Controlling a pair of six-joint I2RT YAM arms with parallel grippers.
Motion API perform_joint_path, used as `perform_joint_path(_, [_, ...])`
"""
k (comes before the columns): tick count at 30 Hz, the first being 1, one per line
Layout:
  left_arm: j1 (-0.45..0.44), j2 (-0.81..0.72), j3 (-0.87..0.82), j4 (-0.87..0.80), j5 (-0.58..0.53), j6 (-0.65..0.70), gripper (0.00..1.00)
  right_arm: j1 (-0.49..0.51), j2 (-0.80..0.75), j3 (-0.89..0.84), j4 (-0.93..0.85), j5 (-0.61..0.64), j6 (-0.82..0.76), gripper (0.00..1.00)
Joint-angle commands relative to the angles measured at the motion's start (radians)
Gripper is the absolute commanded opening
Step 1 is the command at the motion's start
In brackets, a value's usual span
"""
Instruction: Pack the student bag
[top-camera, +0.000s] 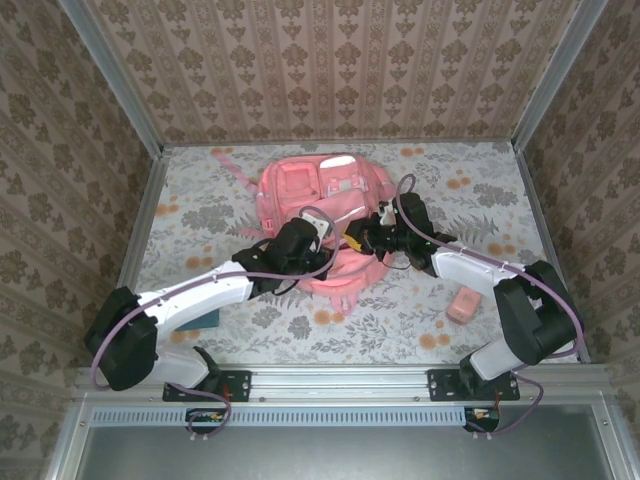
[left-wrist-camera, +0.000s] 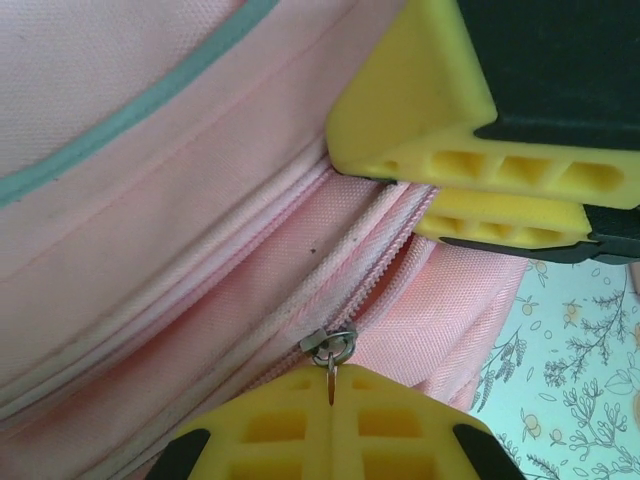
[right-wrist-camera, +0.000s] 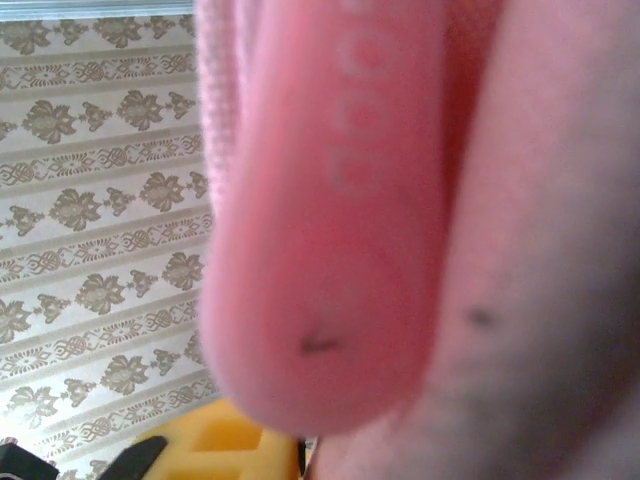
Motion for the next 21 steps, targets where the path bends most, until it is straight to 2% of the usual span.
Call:
perform_joint_path(1, [-0.004, -0.091, -0.04, -0.046, -0.068, -0.001, 0.0, -0.045, -0.028, 0.021, 0.019, 0.012, -0.009, 0.16])
perform_joint_path(12, [0.084, -0.247, -0.216, -0.116, -0.187, -0.078, 0.0, -0.106, -0.071, 0.026, 0.049, -0.083, 0.011, 0.13])
perform_joint_path(21, [0.208, -0.176, -0.159, -0.113, -0.192, -0.044, 0.0, -0.108, -0.084, 0.034, 0.05, -0.139, 0.018, 0.12])
